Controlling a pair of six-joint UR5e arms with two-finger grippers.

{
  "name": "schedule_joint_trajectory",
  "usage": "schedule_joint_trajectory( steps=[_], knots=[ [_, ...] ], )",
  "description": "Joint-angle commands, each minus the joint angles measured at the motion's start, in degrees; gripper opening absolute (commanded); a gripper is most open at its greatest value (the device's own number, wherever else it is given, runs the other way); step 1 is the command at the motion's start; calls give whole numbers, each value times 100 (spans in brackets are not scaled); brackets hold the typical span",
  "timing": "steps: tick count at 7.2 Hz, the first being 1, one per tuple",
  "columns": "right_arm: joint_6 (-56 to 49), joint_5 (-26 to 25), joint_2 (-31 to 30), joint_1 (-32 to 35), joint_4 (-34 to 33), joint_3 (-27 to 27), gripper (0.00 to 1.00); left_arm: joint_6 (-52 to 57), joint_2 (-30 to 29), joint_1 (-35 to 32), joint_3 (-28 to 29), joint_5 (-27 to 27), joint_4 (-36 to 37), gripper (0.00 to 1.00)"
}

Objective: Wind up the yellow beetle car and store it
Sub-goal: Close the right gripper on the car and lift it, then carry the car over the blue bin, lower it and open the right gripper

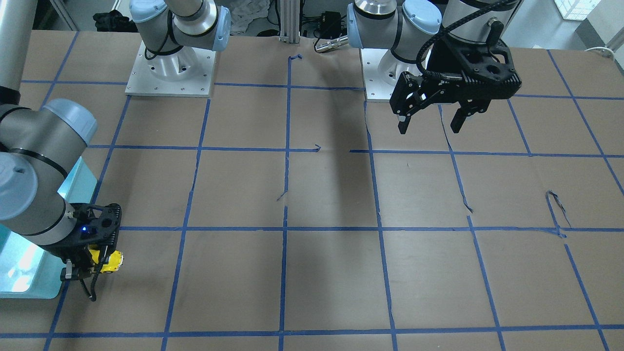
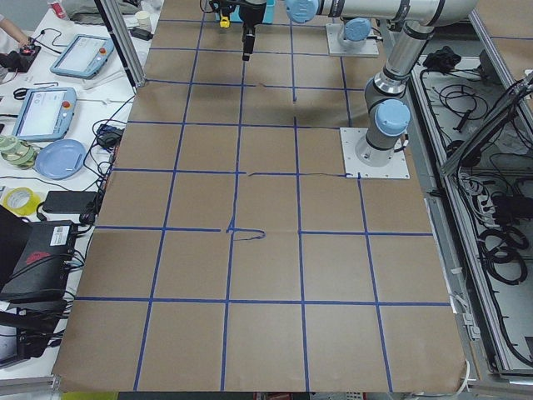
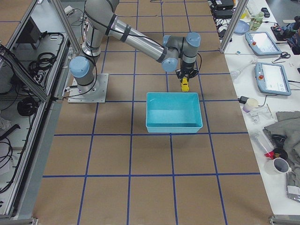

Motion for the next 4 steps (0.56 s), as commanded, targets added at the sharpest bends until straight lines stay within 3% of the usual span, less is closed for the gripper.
schedule_joint_trajectory(
  steps=[1,2,4],
  knots=[
    [52,-216,-524,24,759,-201,4,15,-7,-196,-29,73,-21,100],
    [-10,-487,-683,-177,877,-211,0,-3,-33,-215,-21,47,49,100],
    [-762,-429,-746,-1036,939,-150,0,15,-182,-215,-73,-23,67,100]
  ],
)
